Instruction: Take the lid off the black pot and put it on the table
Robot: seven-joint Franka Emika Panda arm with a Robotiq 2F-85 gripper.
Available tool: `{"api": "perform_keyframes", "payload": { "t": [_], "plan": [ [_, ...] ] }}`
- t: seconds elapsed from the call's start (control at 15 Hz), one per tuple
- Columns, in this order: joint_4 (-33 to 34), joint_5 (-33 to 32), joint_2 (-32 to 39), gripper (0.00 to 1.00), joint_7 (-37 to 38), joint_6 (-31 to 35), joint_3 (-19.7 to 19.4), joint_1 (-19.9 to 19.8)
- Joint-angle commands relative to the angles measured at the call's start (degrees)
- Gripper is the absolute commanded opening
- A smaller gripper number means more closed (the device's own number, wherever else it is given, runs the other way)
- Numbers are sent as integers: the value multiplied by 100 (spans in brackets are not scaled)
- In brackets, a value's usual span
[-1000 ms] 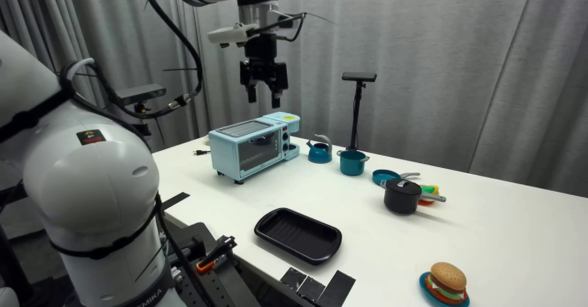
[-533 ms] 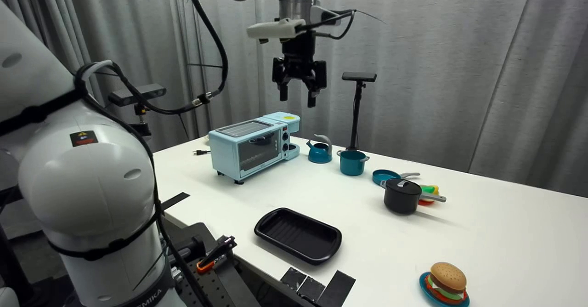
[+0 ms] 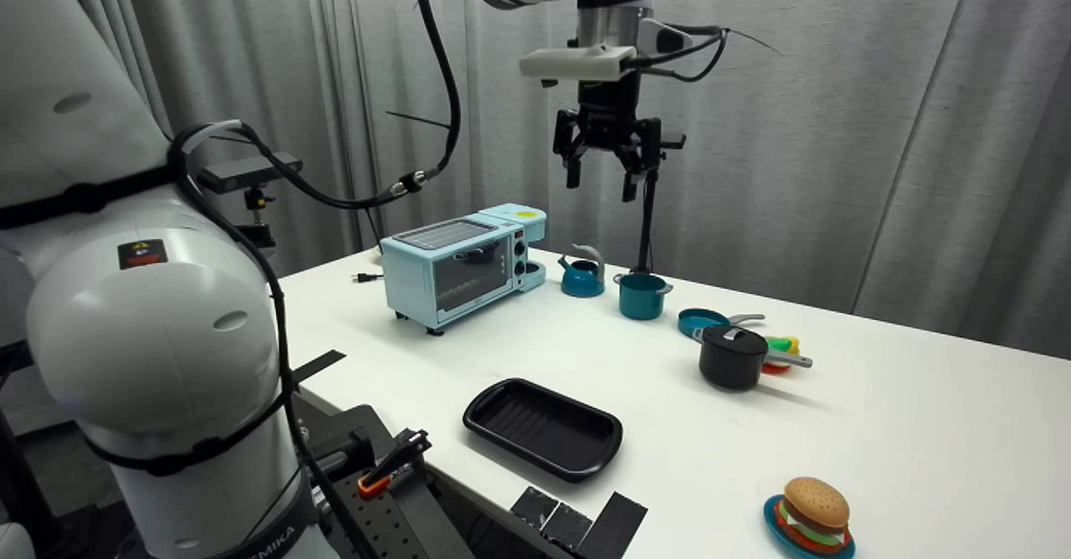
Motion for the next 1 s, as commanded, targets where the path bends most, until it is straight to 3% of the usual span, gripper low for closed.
{"api": "perform_keyframes", "payload": {
  "t": [0.0, 0.33, 0.93],
  "plan": [
    [343, -10, 538, 100, -123, 235, 17, -64],
    [486, -84, 830, 100, -96, 481, 7, -125],
    [305, -5, 750, 100, 0, 449, 70, -89]
  ]
}}
